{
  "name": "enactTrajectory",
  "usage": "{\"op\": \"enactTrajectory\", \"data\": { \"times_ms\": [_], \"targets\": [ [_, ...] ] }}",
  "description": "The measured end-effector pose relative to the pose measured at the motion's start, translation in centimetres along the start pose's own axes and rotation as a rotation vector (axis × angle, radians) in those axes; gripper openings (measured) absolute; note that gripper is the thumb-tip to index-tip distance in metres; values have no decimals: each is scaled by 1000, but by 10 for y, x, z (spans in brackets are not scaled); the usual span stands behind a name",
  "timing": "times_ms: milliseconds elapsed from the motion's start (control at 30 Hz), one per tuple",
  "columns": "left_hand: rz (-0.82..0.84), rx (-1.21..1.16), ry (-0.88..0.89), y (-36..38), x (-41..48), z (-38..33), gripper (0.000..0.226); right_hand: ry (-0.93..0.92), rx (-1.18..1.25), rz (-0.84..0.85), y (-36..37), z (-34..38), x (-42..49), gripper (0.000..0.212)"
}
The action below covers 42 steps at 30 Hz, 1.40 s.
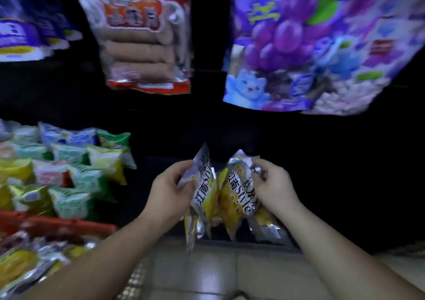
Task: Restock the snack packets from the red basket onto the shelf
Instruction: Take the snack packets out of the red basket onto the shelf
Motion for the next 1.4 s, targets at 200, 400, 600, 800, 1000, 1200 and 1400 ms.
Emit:
{"op": "enactTrajectory", "data": {
  "times_ms": [200, 400, 600, 800, 1000, 1200, 1400],
  "targets": [
    [77, -136, 82, 112, 42, -47, 46, 191, -56, -259, -81, -76, 34, 31],
    [79, -169, -125, 143, 49, 4, 42, 158, -4, -324, -83, -120, 37, 45],
    [245, -86, -320, 139, 19, 76, 59, 319, 248, 66, -16, -119, 32, 63],
    [155, -175, -326, 82, -17, 103, 50, 243, 82, 322, 48, -68, 19, 54],
    [30, -175, -326, -19, -71, 125, 41, 66, 7, 541, 135, 33, -27, 28],
    [-272, -12, -434, -151, -136, 195, 30, -118, -59, 689, 276, 112, -87, 38],
    [-443, 81, -639, -233, -188, 270, 35, -358, -355, 1072, 442, 167, -155, 33]
  ]
}}
Point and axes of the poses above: each hand's wrist, its own x-axis towards the middle knuckle, its own y-axis out of the palm, z = x × y, the point moved 9 cm from there along x, towards the middle knuckle, and after that the axes turned 3 degrees about y, right-handed, at the moved point
